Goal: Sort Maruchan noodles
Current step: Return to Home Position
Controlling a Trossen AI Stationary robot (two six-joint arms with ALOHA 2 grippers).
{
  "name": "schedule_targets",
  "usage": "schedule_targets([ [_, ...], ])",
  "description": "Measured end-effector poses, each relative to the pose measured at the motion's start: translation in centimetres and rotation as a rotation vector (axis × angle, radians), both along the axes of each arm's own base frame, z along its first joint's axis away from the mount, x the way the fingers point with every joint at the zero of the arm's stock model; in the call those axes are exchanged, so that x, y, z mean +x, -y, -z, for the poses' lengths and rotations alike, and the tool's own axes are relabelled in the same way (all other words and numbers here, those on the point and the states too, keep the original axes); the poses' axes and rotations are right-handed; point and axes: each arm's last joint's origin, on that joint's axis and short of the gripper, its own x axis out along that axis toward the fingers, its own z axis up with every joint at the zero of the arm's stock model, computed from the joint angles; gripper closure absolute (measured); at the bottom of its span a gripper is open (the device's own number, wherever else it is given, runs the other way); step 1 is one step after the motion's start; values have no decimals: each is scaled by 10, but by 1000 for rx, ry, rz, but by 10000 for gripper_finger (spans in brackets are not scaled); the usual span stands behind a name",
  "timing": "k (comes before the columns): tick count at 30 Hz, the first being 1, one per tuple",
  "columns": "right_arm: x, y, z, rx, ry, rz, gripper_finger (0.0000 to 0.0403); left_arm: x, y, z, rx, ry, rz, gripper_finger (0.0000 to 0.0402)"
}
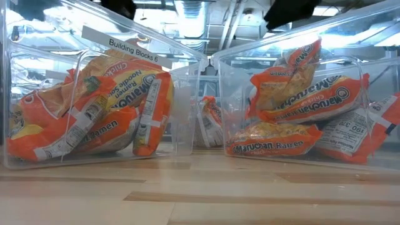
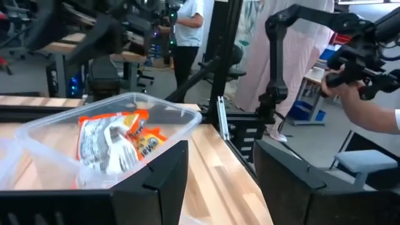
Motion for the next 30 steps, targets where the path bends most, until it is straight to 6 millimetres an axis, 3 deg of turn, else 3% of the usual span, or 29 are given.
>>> schedule_targets([
  [9,-18,-48,0,34,131,43,159,-41,11,16,-20,16,-84,233],
  [15,-26,-58,-1,19,209,117,172,-56,4,18,-24,50,-164,243],
  [19,-26,-53,0,30,205,154,221,-62,-8,19,35,13,-250,304],
  [22,-26,-46,4,37,162,177,297,-67,-19,22,83,-37,-305,377],
  [25,-28,-40,6,46,122,193,382,-72,-30,23,131,-67,-312,394],
  [30,-38,-31,0,89,117,192,390,-81,-44,36,169,-45,-251,401],
])
